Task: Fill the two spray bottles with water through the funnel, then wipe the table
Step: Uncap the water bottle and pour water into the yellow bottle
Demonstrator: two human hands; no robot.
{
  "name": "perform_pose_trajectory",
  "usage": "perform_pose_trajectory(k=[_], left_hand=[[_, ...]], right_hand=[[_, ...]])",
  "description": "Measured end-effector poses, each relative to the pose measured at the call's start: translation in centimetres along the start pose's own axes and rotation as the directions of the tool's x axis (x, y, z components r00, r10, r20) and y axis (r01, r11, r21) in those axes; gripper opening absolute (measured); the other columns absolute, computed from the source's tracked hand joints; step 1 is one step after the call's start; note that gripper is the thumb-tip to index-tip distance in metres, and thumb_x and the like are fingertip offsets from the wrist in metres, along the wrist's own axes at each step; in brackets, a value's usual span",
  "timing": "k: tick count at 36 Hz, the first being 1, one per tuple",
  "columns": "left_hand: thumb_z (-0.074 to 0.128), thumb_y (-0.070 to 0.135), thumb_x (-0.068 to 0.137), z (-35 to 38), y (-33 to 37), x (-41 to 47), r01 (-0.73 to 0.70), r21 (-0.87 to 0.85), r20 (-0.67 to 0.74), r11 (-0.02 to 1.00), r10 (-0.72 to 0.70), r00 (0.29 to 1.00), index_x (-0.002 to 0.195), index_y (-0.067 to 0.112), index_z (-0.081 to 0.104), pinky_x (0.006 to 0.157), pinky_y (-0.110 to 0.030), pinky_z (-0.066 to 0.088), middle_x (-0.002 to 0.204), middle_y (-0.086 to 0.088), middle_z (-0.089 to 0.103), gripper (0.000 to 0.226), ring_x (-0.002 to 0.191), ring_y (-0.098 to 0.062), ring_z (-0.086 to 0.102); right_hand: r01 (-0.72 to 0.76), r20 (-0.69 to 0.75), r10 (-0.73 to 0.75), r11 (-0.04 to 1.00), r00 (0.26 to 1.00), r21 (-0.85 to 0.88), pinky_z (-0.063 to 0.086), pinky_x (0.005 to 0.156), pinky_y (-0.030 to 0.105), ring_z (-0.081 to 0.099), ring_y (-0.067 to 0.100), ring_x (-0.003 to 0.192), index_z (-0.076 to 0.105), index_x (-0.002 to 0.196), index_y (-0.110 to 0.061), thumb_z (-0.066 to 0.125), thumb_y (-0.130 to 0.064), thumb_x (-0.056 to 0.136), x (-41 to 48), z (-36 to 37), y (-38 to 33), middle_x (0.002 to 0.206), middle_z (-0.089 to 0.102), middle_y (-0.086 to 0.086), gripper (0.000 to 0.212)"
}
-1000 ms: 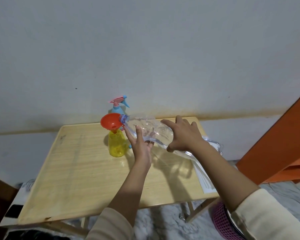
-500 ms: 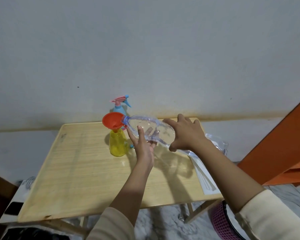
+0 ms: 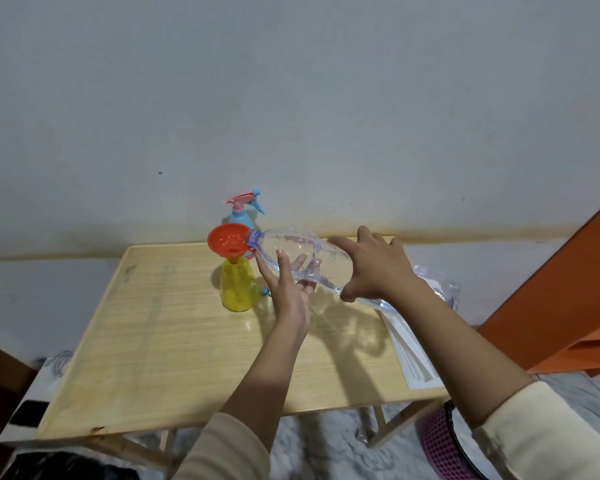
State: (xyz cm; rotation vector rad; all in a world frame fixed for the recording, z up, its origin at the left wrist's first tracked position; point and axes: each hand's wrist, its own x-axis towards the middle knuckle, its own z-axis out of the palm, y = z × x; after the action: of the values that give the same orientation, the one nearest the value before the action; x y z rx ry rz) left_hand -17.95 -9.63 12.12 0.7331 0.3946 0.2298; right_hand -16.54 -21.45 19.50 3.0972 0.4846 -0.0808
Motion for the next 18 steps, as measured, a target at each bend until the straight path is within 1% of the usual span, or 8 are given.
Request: perform_pose_trajectory(k=[3, 5, 7, 10, 12, 15, 16, 18], left_hand=[[0.049, 0.040, 0.094, -0.1, 0.0, 0.1, 0.006, 0.003, -0.008, 1.000, -0.006, 1.000, 0.143, 0.047, 0.013, 0.094, -0.045, 0.048, 0.122, -0.020, 0.059, 0.061, 0.093, -0.027, 0.069], [0.049, 0.040, 0.094, -0.1, 0.1, 0.0, 0.010, 0.008, -0.008, 1.000, -0.010, 1.000, 0.143, 0.047, 0.014, 0.096, -0.047, 0.047, 0.123, -0.020, 0.059, 0.061, 0.097, -0.030, 0.068], [0.048, 0.040, 0.094, -0.1, 0.2, -0.2, 0.006, 0.011, -0.005, 1.000, -0.006, 1.000, 0.144, 0.046, 0.013, 0.096, -0.048, 0.047, 0.123, -0.020, 0.059, 0.061, 0.093, -0.028, 0.068], [0.049, 0.040, 0.094, -0.4, 0.1, -0.2, 0.011, 0.009, 0.000, 1.000, -0.011, 1.000, 0.143, 0.047, 0.013, 0.088, -0.043, 0.052, 0.122, -0.021, 0.059, 0.061, 0.092, -0.029, 0.069], [0.049, 0.041, 0.094, -0.4, 0.0, -0.1, 0.010, 0.008, 0.004, 1.000, -0.010, 1.000, 0.143, 0.047, 0.014, 0.085, -0.041, 0.053, 0.122, -0.020, 0.060, 0.061, 0.093, -0.029, 0.069], [0.049, 0.038, 0.095, -0.5, 0.0, -0.2, -0.003, 0.018, 0.010, 1.000, 0.003, 1.000, 0.143, 0.047, 0.014, 0.086, -0.041, 0.052, 0.110, -0.011, 0.066, 0.061, 0.086, -0.024, 0.071], [0.049, 0.038, 0.095, -0.6, 0.0, -0.1, -0.007, 0.020, 0.013, 1.000, 0.007, 1.000, 0.143, 0.046, 0.013, 0.087, -0.042, 0.052, 0.110, -0.011, 0.066, 0.061, 0.086, -0.024, 0.071], [0.050, 0.038, 0.095, -0.7, 0.0, 0.0, -0.009, 0.038, 0.019, 0.999, 0.008, 1.000, 0.143, 0.047, 0.013, 0.089, -0.043, 0.052, 0.118, -0.016, 0.062, 0.062, 0.088, -0.026, 0.070]], right_hand=[[-0.001, -0.005, 0.001, 1.000, 1.000, 0.003, 0.034, 0.091, 0.042, 0.044, 0.026, 0.115, 0.026, 0.140, -0.040, 0.074, -0.039, 0.057, -0.2, 0.0, 0.0, 0.123, 0.039, 0.005, 0.095], [-0.001, -0.005, 0.001, 1.000, 1.000, 0.001, 0.034, 0.090, 0.042, 0.044, 0.027, 0.115, 0.026, 0.140, -0.040, 0.074, -0.039, 0.058, -0.3, 0.1, 0.0, 0.122, 0.039, 0.005, 0.096], [0.000, -0.004, 0.000, 1.000, 1.000, -0.001, 0.033, 0.090, 0.042, 0.045, 0.027, 0.114, 0.026, 0.140, -0.040, 0.074, -0.039, 0.057, -0.3, 0.2, -0.1, 0.122, 0.039, 0.005, 0.095], [0.001, -0.007, -0.001, 1.000, 1.000, 0.009, 0.033, 0.090, 0.042, 0.045, 0.027, 0.113, 0.027, 0.139, -0.039, 0.074, -0.039, 0.057, -0.4, 0.3, -0.1, 0.121, 0.039, 0.005, 0.094], [0.001, -0.009, 0.000, 1.000, 1.000, 0.017, 0.033, 0.089, 0.041, 0.044, 0.026, 0.113, 0.027, 0.139, -0.039, 0.074, -0.039, 0.057, -0.4, 0.4, 0.0, 0.120, 0.039, 0.004, 0.095], [-0.002, -0.013, 0.002, 1.000, 1.000, 0.031, 0.033, 0.087, 0.040, 0.044, 0.026, 0.113, 0.027, 0.139, -0.039, 0.074, -0.039, 0.057, -0.5, 0.7, 0.0, 0.120, 0.039, 0.005, 0.094], [-0.004, -0.012, 0.004, 0.999, 1.000, 0.037, 0.033, 0.087, 0.040, 0.045, 0.026, 0.112, 0.027, 0.139, -0.039, 0.073, -0.039, 0.057, -0.6, 0.8, 0.0, 0.120, 0.039, 0.005, 0.094], [-0.007, -0.014, 0.008, 0.998, 1.000, 0.061, 0.033, 0.086, 0.040, 0.045, 0.026, 0.109, 0.027, 0.138, -0.040, 0.073, -0.039, 0.057, -0.7, 1.0, 0.1, 0.119, 0.039, 0.004, 0.093]])
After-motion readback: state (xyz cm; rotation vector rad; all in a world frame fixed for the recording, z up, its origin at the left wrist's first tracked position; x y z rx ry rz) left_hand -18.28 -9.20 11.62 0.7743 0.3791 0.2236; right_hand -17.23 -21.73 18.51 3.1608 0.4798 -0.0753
